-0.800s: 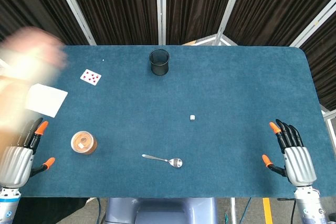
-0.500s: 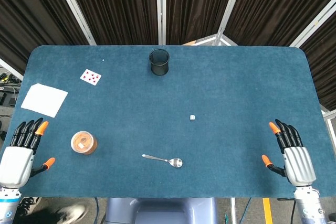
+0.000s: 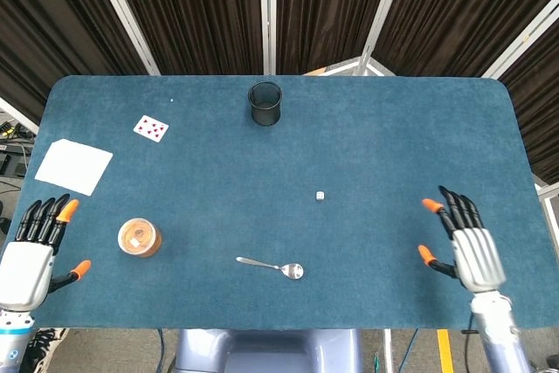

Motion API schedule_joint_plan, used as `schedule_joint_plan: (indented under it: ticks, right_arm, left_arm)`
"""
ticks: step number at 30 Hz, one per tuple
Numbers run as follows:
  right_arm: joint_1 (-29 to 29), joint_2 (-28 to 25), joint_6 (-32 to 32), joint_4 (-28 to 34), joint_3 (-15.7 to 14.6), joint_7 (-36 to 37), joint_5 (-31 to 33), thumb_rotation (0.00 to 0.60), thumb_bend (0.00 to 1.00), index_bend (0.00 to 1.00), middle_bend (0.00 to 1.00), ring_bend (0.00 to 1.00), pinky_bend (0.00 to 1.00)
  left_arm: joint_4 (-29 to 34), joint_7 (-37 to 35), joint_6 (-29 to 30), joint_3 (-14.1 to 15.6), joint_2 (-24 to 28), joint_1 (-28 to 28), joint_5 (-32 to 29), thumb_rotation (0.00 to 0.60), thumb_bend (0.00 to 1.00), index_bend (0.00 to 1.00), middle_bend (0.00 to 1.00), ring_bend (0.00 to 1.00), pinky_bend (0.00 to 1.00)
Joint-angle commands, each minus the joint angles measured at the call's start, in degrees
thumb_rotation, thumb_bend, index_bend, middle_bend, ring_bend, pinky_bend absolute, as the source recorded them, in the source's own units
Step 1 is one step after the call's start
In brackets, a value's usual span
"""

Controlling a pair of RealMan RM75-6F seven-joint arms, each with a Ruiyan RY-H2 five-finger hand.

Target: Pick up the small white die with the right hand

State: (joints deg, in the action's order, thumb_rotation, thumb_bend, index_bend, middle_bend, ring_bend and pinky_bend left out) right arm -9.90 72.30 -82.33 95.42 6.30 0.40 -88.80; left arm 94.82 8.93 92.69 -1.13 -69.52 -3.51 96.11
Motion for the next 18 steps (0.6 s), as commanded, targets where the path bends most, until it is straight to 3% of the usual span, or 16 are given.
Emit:
schedule_joint_plan:
  ticks: [1, 10, 18]
  right_arm:
    - [-4.5, 2.0, 6.2, 2.6, 2.8, -3.7, 4.1, 0.600, 0.21, 0.30, 0.04, 0.00, 0.00]
    - [-14.6, 10.3, 19.5, 1.7, 8.9, -12.8, 19.6, 0.600, 0.21, 0.32, 0.05, 0.00, 0.00]
    - [-22.2, 18.4, 24.2, -4.8, 11.9, -20.8, 30.7, 0.600, 0.16, 0.35, 0.06, 0.00, 0.00]
  left_arm:
    - [0.0, 0.0, -0.1, -0.2, 0.0, -0.1, -0.2, 0.600, 0.00, 0.00, 0.00, 0.00, 0.00]
    - [0.0, -1.1, -0.8, -0.7, 0.3, -0.6, -1.3, 0.600, 0.00, 0.00, 0.00, 0.00, 0.00]
    - [-0.7, -3.0, -2.1, -1.4, 0.5, -1.2, -3.0, 0.600, 0.00, 0.00, 0.00, 0.00, 0.00]
